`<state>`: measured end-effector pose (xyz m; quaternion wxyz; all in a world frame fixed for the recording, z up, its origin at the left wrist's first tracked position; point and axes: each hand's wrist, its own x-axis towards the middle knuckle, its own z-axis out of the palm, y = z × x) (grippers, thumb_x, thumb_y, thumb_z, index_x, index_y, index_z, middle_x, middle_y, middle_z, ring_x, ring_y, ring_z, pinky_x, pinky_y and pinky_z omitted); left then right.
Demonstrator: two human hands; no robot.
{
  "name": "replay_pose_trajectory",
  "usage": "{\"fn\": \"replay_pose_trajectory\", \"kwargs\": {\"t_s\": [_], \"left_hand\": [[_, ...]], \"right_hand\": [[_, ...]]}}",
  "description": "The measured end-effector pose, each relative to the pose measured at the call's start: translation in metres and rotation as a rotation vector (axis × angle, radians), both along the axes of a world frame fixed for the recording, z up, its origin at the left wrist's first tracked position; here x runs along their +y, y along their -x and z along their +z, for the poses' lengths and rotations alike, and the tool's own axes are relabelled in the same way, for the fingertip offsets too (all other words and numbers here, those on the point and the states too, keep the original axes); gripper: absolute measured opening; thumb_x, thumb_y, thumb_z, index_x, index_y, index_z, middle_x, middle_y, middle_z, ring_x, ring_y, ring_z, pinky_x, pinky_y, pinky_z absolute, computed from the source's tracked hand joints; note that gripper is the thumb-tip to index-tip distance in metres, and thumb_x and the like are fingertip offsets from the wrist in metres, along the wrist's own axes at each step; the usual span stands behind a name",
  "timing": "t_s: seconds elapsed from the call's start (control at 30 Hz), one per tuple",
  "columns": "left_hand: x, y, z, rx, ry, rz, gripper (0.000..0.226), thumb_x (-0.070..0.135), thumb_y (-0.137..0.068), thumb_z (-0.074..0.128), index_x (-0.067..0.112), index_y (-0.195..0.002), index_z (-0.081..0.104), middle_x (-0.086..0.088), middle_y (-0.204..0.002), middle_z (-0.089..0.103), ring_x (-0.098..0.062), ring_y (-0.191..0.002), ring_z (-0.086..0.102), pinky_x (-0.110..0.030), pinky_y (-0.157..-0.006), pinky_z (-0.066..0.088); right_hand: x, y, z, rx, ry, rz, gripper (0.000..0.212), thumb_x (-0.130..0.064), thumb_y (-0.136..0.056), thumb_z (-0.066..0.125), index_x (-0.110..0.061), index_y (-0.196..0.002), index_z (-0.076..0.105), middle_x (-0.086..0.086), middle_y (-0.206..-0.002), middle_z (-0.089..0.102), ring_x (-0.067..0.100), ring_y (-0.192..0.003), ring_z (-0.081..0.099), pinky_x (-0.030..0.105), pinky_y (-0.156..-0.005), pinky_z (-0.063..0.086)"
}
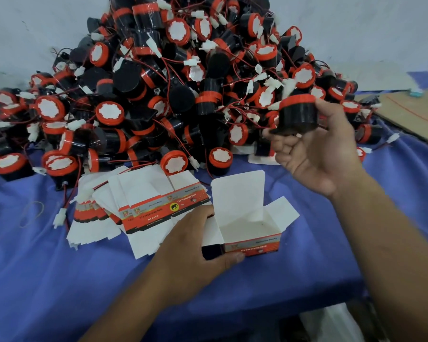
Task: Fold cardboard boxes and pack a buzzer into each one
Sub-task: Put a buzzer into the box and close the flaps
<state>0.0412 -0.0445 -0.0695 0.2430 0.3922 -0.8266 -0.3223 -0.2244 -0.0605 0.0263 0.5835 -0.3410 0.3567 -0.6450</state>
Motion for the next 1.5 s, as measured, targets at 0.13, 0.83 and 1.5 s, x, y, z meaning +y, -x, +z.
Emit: {"fn": "replay_pose_trajectory", "kwargs": {"t_s": [0.13, 0.83, 1.5], "left_hand": [[0.001, 0.000, 0.002, 0.009, -0.002, 0.000, 0.064, 0.071, -0.070, 0.070, 0.059, -0.120, 0.033, 0.041, -0.125, 0.043, 0.013, -0.115, 0.043, -0.012, -0.089, 0.043], [-0.001, -0.001, 0.003, 0.016, 0.001, -0.010, 0.066, 0.065, -0.072, 0.075, 0.054, -0.125, 0.037, 0.044, -0.126, 0.043, 0.015, -0.116, 0.044, -0.007, -0.085, 0.041], [-0.008, -0.003, 0.007, 0.074, 0.051, -0.037, 0.063, 0.061, -0.077, 0.073, 0.046, -0.134, 0.049, 0.033, -0.131, 0.054, 0.005, -0.122, 0.051, -0.022, -0.101, 0.042]], "right_hand": [[0.024, 0.002, 0.000, -0.169, -0.009, 0.051, 0.052, -0.052, -0.093, 0.045, -0.008, -0.092, 0.073, 0.023, -0.106, 0.065, 0.022, -0.075, 0.063, 0.024, -0.058, 0.050], [0.054, -0.001, -0.004, -0.041, -0.271, 0.043, 0.049, -0.048, -0.093, 0.056, -0.009, -0.120, 0.068, 0.015, -0.092, 0.068, 0.029, -0.073, 0.070, 0.034, -0.062, 0.061], [0.066, -0.028, -0.017, 1.396, 0.255, 0.323, 0.062, -0.002, -0.087, 0.069, -0.031, -0.141, 0.058, -0.026, -0.148, 0.043, -0.003, -0.136, 0.044, 0.021, -0.105, 0.046]]}}
